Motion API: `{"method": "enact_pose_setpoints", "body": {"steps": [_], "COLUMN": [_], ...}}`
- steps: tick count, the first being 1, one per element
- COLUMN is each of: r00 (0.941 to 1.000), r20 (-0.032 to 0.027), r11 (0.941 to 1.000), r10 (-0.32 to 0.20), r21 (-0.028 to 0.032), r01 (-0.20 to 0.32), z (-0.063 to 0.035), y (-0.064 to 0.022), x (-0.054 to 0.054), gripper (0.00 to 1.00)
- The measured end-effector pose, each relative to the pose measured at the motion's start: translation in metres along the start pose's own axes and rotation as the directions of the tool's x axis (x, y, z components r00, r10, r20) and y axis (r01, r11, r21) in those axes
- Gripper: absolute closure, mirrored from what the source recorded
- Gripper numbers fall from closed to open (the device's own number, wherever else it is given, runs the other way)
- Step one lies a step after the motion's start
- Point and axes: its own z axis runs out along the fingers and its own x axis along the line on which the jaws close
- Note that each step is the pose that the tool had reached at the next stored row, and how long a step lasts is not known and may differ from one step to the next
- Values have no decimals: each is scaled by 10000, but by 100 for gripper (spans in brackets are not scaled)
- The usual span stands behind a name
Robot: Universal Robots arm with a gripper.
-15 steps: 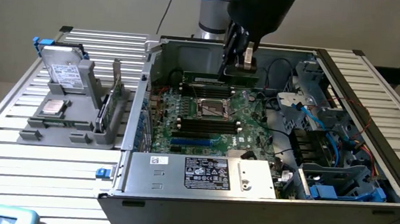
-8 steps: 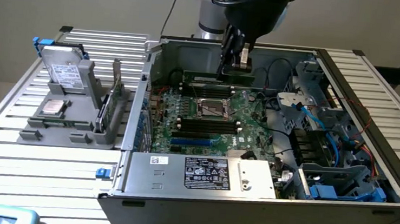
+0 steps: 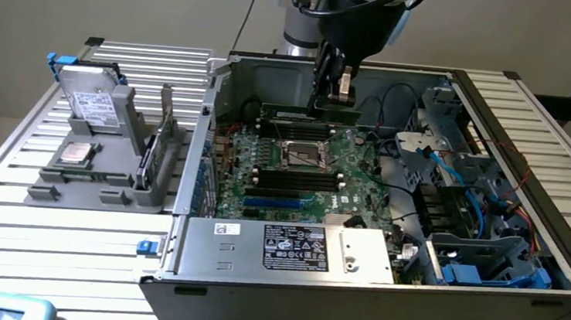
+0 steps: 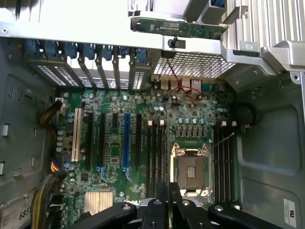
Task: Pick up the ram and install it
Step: 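Pick up the ram and move it above insertion slot, then insert the ram into the slot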
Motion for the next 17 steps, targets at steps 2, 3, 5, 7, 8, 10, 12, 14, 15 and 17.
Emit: {"method": "enact_pose_setpoints", "body": {"steps": [2, 3, 5, 7, 8, 10, 12, 14, 15, 17], "r00": [10000, 10000, 10000, 10000, 10000, 10000, 10000, 10000, 10000, 10000], "r20": [0, 0, 0, 0, 2, 2, 2, 0, -1, -3], "r11": [10000, 10000, 10000, 10000, 10000, 10000, 10000, 10000, 10000, 10000], "r10": [4, 8, 8, 8, 8, 9, 9, 9, 8, 7], "r21": [-23, -44, -46, -48, -49, -52, -53, -53, -51, -52], "r01": [-4, -8, -8, -8, -8, -9, -9, -9, -8, -7], "z": [0, 0, 0, 0, 0, 0, 0, 10, 27, 61], "y": [0, 0, 0, 0, 0, 0, 0, -2, -4, -9], "x": [0, 0, 0, 0, 0, 0, 0, -1, 2, 8], "gripper": [86, 86, 86, 86, 86, 86, 86, 86, 86, 86]}}
